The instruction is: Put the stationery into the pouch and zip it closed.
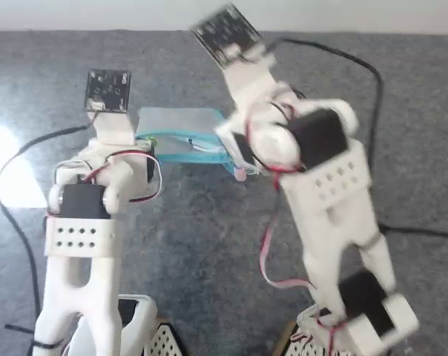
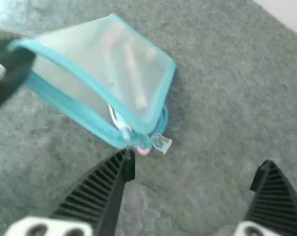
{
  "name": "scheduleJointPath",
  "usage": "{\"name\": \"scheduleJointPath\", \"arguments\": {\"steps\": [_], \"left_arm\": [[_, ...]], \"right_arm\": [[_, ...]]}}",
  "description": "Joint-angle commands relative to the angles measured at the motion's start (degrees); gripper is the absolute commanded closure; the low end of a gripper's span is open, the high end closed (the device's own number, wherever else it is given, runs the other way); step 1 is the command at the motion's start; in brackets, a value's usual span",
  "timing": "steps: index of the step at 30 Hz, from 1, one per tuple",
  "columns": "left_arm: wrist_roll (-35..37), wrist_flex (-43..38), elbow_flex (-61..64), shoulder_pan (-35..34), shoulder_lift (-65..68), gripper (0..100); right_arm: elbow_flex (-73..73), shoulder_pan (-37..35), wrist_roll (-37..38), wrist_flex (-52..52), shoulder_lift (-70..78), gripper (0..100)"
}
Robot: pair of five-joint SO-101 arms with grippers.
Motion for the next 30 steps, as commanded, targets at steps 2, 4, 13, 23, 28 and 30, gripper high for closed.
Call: {"name": "scheduleJointPath", "arguments": {"steps": [2, 4, 13, 23, 28, 30], "left_arm": [[-0.5, 5.5, -12.5, -0.6, -0.4, 99], [-0.5, 8.0, -16.4, -0.6, -0.2, 99], [-0.2, 13.9, -32.6, -0.8, 0.1, 99], [2.8, -0.6, -2.2, -0.9, 5.7, 99], [7.2, -3.3, 2.9, -0.3, 6.1, 99], [8.0, -1.6, -0.7, -0.4, 5.8, 99]], "right_arm": [[27.1, 4.2, 1.2, -12.8, -18.6, 62.3], [39.9, 5.1, 1.2, -20.2, -26.4, 62.4], [73.5, 5.9, 0.6, -41.6, -45.6, 62.6], [73.5, 5.8, -1.9, -41.7, -39.6, 62.6], [73.4, 5.8, -1.9, -41.7, -39.5, 62.6], [73.4, 5.8, -1.9, -41.7, -39.5, 62.6]]}}
